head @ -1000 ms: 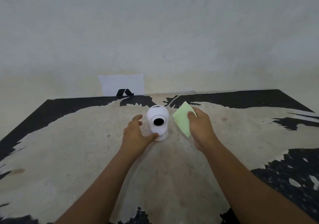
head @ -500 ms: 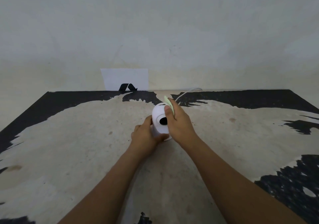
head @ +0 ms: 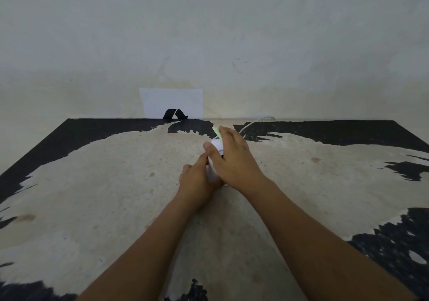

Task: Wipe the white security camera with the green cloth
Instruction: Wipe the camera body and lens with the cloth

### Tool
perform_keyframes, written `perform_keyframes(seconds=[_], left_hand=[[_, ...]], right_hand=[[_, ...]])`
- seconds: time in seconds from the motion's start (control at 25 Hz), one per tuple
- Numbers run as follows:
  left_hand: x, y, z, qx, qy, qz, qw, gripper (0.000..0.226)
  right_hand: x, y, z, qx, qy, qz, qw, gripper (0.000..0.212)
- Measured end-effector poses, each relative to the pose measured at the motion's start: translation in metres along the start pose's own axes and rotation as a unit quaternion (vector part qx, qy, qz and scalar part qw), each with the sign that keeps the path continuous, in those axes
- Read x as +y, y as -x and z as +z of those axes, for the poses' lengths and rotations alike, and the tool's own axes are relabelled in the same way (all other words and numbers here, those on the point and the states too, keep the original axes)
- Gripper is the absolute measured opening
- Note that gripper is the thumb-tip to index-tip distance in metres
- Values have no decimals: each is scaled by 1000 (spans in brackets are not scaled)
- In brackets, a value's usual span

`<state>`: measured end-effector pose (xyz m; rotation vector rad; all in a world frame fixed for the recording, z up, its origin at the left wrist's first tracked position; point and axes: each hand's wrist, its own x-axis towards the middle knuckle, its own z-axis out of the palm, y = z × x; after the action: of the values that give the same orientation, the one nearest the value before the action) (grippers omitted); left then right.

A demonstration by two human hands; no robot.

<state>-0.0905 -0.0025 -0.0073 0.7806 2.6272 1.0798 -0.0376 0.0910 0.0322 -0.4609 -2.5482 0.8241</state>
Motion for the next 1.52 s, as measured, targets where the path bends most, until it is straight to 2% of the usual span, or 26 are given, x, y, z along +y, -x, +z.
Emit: perform_keyframes(seconds=[0.2, 0.28, 0.36, 0.44, 0.48, 0.56, 0.72, 0.76, 0.92, 1.0, 1.12, 1.16, 1.24, 1.36, 1.44, 1.52], left_hand=[[-3, 1, 2, 10, 12, 8, 1000, 77], [-7, -2, 3, 2, 17, -3, 1000, 72], [-9, -7, 5, -16, -21, 2, 1000, 62], [-8, -10, 7, -36, -48, 1, 998, 56], [-7, -11, 6, -38, -59, 4, 998, 57], [-5, -8, 5, -31, -57, 8, 998, 65], [-7, 0, 2, 3, -1, -3, 1000, 81], [-6, 1, 1, 3, 1, -3, 1000, 81], [-3, -5, 2, -12, -65, -2, 998, 60], [-5, -3, -1, -21, -89, -1, 996, 64], [-13, 0, -19, 17, -24, 31, 999, 97], [-13, 0, -27, 35, -9, 57, 998, 99], [-5, 3, -43, 53, -13, 138, 989, 89], [17, 9, -50, 22, -111, 233, 966, 74], [26, 10, -44, -1, -171, 243, 955, 68], [28, 8, -38, 11, -179, 238, 955, 67]], right_hand=[[6, 2, 1, 17, -163, 109, 980, 64], [3, 12, 1, 20, -116, 76, 990, 67], [-3, 13, 1, 5, 19, 1, 1000, 70], [-10, 5, 0, -21, 141, -52, 988, 71], [-13, -1, -1, -32, 166, -59, 984, 71], [-15, -11, -4, -40, 143, -45, 988, 69], [-5, -18, -13, -40, -49, 68, 996, 61], [-3, -14, -13, -32, -42, 72, 996, 63], [-8, 1, -6, -38, 155, -28, 987, 70], [-14, 1, -7, -57, 171, -40, 983, 70], [-17, -3, -16, -68, 70, -13, 995, 68], [-17, -5, -18, -71, 22, 0, 997, 67], [-17, -7, -21, -76, -75, 20, 994, 66], [-19, -7, -26, -62, -244, 60, 966, 67], [-17, -4, -29, -22, -336, 84, 938, 61], [-7, 0, -28, 9, -401, 96, 911, 61]])
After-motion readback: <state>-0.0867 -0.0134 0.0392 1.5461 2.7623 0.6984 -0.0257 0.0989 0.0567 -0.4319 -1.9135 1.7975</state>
